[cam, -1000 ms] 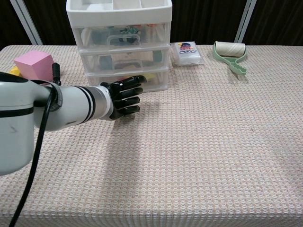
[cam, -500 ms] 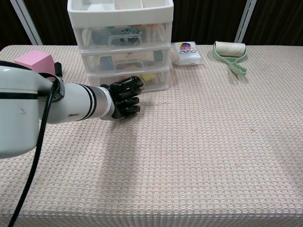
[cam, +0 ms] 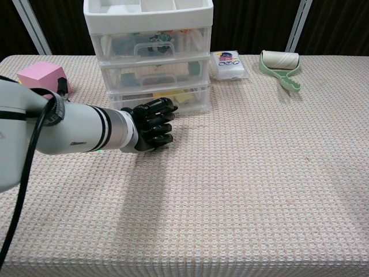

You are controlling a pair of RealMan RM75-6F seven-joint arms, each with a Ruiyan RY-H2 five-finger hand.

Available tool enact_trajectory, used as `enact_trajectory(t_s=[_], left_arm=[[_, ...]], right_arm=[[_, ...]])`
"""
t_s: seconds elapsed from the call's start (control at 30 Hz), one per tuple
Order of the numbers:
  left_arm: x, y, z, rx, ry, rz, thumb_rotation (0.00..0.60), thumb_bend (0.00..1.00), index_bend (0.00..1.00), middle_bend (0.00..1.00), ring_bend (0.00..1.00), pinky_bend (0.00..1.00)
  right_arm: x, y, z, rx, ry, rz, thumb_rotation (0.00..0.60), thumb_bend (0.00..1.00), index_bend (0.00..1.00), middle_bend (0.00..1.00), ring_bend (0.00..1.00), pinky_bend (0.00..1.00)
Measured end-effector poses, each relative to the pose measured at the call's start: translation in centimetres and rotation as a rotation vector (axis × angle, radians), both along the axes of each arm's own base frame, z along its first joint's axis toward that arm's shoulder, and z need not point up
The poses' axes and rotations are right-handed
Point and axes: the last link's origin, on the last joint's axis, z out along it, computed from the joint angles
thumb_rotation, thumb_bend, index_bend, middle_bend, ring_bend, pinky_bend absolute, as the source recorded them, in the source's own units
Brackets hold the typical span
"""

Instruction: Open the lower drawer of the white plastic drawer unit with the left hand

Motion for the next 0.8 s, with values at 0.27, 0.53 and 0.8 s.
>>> enact_trajectory(t_s=[0.27, 0.53, 0.8], left_arm=[[-0.3, -1.0, 0.4, -0.046, 0.011, -0.012, 0.6, 0.51, 0.11, 0.8, 0.96, 1.0], [-0.1, -2.0, 1.8, -0.063, 0.08, -0.13, 0.6, 0.51, 0.09, 0.76, 0.96, 1.0], [1.0, -3.2, 5.0, 0.04, 0.229, -0.501, 0.6, 0.51, 0.17, 0.74, 0.96, 1.0]], right_arm=[[0.1, 0.0, -0.1, 0.007, -0.004, 0.005, 0.6, 0.06, 0.0, 0.0, 0.0, 0.0], [-0.1, 0.0, 0.0, 0.004, -0.011, 0.003, 0.6, 0.06, 0.0, 0.0, 0.0, 0.0], [-0.2, -0.1, -0.1, 0.009, -0.016, 0.006, 0.6, 0.06, 0.0, 0.0, 0.0, 0.0]])
